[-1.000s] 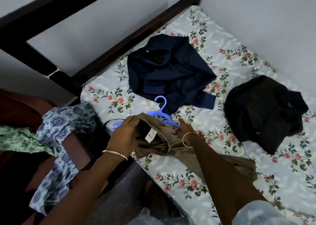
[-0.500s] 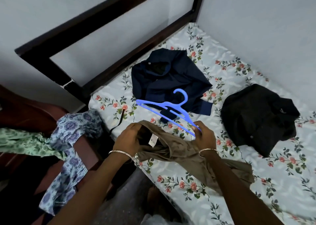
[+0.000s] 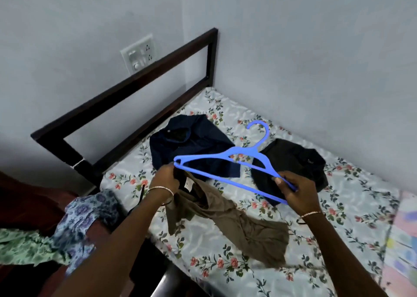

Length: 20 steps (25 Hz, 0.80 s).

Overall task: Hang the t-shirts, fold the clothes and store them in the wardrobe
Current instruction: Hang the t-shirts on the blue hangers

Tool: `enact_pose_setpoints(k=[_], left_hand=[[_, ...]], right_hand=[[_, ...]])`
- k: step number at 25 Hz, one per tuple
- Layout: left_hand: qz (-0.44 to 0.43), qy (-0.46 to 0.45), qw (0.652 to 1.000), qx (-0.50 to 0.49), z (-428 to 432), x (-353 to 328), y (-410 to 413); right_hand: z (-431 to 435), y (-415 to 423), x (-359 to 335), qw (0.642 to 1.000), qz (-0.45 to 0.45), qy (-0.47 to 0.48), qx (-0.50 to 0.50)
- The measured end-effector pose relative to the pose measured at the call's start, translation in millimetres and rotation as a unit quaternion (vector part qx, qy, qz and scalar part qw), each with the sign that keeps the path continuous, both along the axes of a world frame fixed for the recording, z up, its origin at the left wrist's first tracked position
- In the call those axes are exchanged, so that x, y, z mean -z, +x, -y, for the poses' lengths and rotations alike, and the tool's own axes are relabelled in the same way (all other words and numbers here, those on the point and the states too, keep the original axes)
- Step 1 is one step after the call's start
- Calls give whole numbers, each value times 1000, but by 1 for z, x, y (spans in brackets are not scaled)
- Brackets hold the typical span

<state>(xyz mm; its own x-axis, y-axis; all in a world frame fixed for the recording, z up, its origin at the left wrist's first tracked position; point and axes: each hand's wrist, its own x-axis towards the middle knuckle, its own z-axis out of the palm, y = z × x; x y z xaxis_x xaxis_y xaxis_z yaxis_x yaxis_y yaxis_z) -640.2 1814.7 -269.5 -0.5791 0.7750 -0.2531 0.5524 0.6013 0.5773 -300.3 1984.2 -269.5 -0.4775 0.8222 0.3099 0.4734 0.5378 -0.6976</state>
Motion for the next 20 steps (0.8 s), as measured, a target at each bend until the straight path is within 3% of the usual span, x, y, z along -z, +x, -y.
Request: enact_pose_setpoints(k=[6,11,20], left_hand=[[-60,19,992,110,-31,-55,22],[-179,24,948,262,-65,-109,69],[-163,151,909,354,-102,-221,154]], right_hand=[[11,42,-53,992,62,108,19],[30,48,-94,985,82,141,59],[37,61,-144,993,19,101,62]])
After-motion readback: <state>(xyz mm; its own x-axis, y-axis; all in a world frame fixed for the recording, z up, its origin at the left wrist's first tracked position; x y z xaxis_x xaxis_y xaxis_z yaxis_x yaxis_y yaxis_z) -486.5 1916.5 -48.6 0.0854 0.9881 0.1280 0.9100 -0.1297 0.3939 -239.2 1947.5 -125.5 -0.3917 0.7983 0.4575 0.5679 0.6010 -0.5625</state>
